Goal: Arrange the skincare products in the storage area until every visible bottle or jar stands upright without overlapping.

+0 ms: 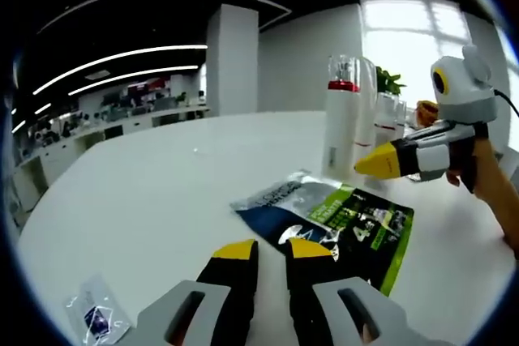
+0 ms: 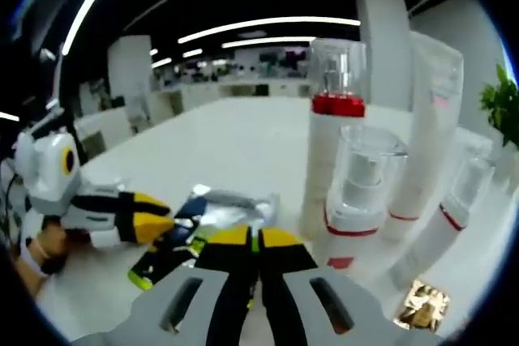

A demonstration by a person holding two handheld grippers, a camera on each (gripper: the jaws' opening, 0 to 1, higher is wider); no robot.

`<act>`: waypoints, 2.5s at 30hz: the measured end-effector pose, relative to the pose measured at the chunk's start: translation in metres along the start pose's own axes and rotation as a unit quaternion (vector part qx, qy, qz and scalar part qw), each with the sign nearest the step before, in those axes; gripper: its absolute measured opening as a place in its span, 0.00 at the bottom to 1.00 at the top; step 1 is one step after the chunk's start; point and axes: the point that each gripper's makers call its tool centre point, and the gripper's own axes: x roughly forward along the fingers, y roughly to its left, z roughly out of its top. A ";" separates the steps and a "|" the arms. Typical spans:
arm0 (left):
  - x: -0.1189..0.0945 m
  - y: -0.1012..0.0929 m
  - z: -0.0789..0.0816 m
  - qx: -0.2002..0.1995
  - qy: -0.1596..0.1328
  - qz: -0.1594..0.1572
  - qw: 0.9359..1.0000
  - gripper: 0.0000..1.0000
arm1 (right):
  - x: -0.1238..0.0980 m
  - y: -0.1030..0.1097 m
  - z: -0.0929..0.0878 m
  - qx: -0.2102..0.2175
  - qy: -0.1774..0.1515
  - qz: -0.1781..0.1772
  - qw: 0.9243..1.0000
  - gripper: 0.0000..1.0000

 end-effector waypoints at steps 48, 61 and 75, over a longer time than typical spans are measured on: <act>0.008 -0.019 0.004 0.098 -0.006 0.039 0.994 0.01 | 0.011 -0.005 -0.040 0.040 0.103 -0.022 0.994 0.00; 0.003 -0.005 0.010 0.160 -0.017 0.087 0.983 0.10 | 0.010 0.008 -0.015 0.072 0.038 0.045 0.996 0.00; -0.012 0.003 0.035 0.021 -0.089 0.059 0.994 0.17 | 0.001 0.015 0.017 0.115 -0.050 0.100 0.987 0.02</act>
